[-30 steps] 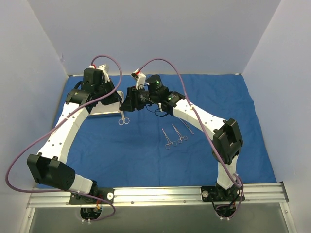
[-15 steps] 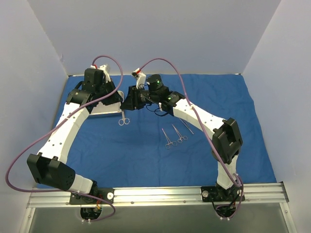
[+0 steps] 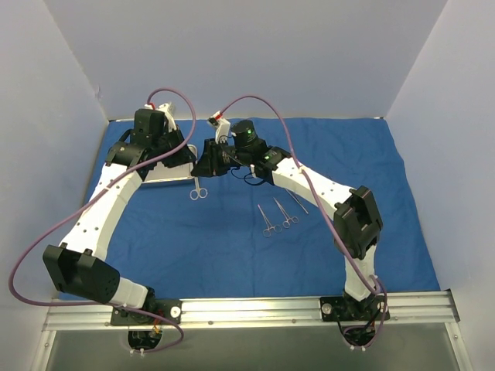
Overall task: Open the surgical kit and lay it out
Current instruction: Place the medical item in the surgical kit.
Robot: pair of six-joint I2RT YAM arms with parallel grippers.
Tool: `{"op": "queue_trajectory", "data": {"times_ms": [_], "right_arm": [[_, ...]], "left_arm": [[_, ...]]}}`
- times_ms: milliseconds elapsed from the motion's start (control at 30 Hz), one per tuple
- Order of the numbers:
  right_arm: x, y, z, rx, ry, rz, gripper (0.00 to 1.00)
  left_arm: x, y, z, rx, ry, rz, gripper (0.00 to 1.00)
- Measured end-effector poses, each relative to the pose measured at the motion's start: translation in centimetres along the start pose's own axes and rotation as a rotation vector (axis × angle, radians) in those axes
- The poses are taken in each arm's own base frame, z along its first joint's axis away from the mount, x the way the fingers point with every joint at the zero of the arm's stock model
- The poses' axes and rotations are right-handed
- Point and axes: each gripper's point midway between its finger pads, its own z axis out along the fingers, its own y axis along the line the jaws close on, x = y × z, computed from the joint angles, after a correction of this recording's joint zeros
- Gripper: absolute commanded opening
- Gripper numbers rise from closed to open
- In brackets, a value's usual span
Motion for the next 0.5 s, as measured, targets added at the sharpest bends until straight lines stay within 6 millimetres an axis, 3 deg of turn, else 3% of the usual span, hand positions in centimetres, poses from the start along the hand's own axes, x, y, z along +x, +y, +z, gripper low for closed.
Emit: {"op": "queue_trajectory", "data": {"times_ms": [67,133,200,233,300,333,367,500], "right_arm": [[0.0,-0.1,0.0,0.002,0.001,0.002,0.00],[0.1,-0.7,-0.1,0.021,0.004,0.014,0.00],[0.1,-0.9,-0.2,0.019,0.006,0.016,0.00],[0.1,-0.9,-0.2,0.019,0.007,0.015,0.00],[0.2,-1.5,-0.4,0.027,0.013,0.009,0.00],[0.5,-1.7,-0.5,0.030,0.023,0.007,0.00],[1.2,-2.2,-0.6,0.037,0.038,0.007,0.00],[5.3,-6.4,-2.4,0.104,0.138,0.044,0.00]], "left_arm": [[0.0,0.0,0.0,0.000,0.000,0.000,0.02],[-0.1,-0.1,-0.2,0.005,-0.003,0.001,0.03],[-0.2,-0.2,-0.2,0.009,-0.006,0.001,0.30],[-0.1,-0.2,-0.2,0.010,-0.005,0.003,0.55],[-0.1,0.0,-0.1,0.005,0.000,0.005,0.76],[-0.1,0.3,-0.1,-0.003,0.003,0.005,0.94],[-0.1,0.6,-0.1,-0.011,0.003,0.005,0.97],[-1.2,2.9,-0.4,-0.059,-0.023,-0.023,0.94]]}}
